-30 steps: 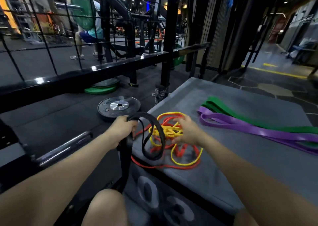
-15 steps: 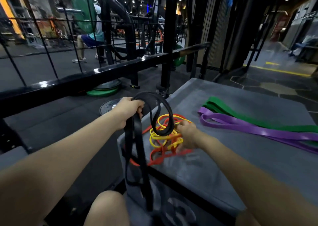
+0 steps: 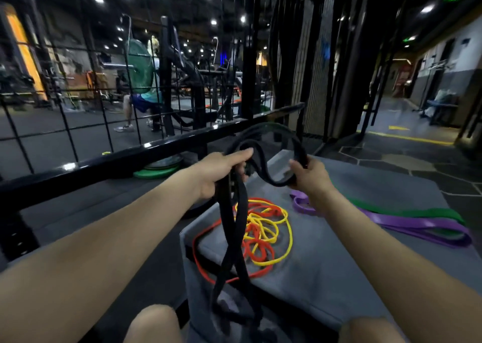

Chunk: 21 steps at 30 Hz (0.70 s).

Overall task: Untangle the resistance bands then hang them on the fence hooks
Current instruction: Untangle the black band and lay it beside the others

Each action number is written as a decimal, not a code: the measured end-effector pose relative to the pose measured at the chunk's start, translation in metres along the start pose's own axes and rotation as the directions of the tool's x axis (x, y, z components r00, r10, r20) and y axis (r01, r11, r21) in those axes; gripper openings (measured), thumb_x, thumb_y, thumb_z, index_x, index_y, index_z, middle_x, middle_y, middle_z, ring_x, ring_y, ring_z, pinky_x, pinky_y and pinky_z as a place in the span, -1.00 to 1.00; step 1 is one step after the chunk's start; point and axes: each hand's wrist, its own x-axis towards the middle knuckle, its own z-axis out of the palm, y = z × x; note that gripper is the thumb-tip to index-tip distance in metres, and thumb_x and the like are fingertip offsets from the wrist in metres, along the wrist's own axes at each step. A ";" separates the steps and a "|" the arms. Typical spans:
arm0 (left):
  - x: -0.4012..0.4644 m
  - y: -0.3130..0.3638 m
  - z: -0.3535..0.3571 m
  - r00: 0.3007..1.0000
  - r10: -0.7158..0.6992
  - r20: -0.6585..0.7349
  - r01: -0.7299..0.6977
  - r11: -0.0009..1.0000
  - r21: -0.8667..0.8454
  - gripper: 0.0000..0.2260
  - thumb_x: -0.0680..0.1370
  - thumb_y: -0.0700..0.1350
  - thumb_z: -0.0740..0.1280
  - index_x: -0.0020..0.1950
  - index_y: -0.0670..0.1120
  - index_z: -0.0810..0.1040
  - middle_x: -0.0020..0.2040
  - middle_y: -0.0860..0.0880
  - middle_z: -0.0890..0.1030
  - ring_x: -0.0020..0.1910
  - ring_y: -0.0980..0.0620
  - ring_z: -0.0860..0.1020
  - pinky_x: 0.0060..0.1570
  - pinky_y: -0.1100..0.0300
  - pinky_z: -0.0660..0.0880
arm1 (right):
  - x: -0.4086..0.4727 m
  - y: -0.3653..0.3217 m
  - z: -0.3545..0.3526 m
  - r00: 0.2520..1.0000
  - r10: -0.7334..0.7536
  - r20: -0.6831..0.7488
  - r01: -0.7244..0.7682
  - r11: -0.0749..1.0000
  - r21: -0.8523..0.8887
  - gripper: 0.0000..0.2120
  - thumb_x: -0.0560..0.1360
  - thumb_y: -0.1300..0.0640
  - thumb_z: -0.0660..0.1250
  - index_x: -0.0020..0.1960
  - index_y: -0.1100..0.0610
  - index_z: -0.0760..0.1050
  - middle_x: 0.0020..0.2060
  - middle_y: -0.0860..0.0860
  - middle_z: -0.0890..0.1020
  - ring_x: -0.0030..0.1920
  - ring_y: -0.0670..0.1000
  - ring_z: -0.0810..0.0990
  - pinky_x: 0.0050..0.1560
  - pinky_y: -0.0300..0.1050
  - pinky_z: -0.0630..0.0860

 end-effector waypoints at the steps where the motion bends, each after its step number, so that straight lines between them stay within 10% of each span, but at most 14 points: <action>1: -0.004 0.000 0.001 1.000 0.022 0.017 -0.023 0.997 0.076 -0.73 0.42 0.08 0.43 -0.26 -0.10 0.51 -0.38 0.00 0.54 -0.21 -0.01 0.59 -0.01 0.08 0.51 | 0.002 -0.004 -0.008 0.998 -0.014 -0.067 0.012 1.000 -0.027 -0.89 0.55 0.15 0.22 -0.14 0.14 0.43 -0.20 0.22 0.56 -0.16 0.18 0.57 -0.10 0.16 0.55; 11: -0.028 0.001 0.009 0.970 0.093 0.227 -0.225 0.706 0.671 -0.67 0.30 -0.04 0.56 -0.05 -0.10 0.56 -0.05 -0.03 0.65 -0.08 0.07 0.58 0.05 0.07 0.50 | -0.002 -0.065 -0.084 0.933 -0.213 -0.290 0.102 0.930 -0.354 -0.76 0.61 0.21 0.07 0.18 0.23 0.44 -0.08 0.13 0.53 -0.17 0.08 0.47 -0.25 -0.10 0.37; 21: -0.024 0.016 -0.009 0.966 0.180 0.187 -0.258 0.749 0.611 -0.56 0.39 -0.44 0.35 0.07 0.05 0.46 0.04 0.03 0.57 -0.05 0.10 0.53 -0.15 0.28 0.46 | 0.000 -0.066 -0.099 0.928 -0.283 -0.242 0.152 0.881 -0.448 -0.78 0.60 0.27 0.07 0.15 0.24 0.44 -0.19 0.13 0.55 -0.38 0.01 0.46 -0.43 -0.15 0.40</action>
